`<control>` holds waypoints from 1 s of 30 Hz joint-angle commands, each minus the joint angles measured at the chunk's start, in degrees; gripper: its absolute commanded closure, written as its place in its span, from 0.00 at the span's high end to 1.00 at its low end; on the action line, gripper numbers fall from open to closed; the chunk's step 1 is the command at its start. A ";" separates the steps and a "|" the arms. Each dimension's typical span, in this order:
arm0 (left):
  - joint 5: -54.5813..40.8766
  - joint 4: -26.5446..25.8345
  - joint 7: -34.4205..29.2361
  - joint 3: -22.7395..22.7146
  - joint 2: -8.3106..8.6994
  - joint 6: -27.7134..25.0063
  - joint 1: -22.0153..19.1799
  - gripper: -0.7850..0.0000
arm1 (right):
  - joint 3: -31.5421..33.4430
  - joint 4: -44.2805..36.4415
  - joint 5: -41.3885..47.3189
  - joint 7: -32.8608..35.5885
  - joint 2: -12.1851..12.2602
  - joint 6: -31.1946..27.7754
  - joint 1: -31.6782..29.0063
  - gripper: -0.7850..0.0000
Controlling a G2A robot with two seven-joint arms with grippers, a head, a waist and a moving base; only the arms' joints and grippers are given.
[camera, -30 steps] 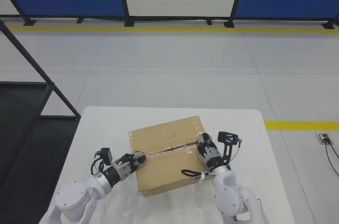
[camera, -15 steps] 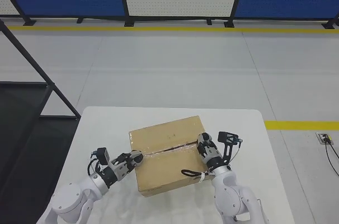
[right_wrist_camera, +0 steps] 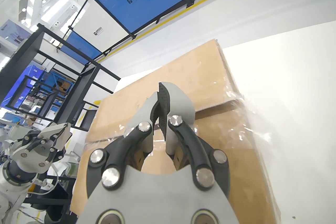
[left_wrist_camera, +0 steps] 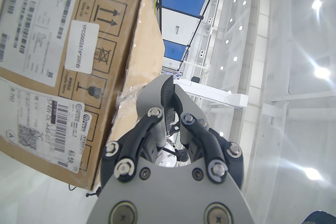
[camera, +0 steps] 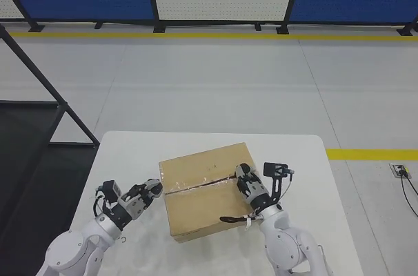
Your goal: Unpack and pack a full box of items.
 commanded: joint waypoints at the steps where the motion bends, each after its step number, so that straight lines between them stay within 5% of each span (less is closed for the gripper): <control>1: -0.54 -0.20 0.31 -1.08 0.03 -0.67 0.68 0.00 | 0.09 -0.11 1.64 0.80 0.03 -1.49 0.55 0.00; 18: -0.79 -1.31 0.22 -3.55 0.16 -1.97 3.56 0.00 | -0.93 -1.86 2.64 3.51 0.23 -3.96 1.02 0.00; 30: 1.14 -3.00 6.93 -4.58 -0.37 -9.19 6.27 0.00 | -5.20 0.30 15.62 31.94 -0.74 10.47 14.60 0.00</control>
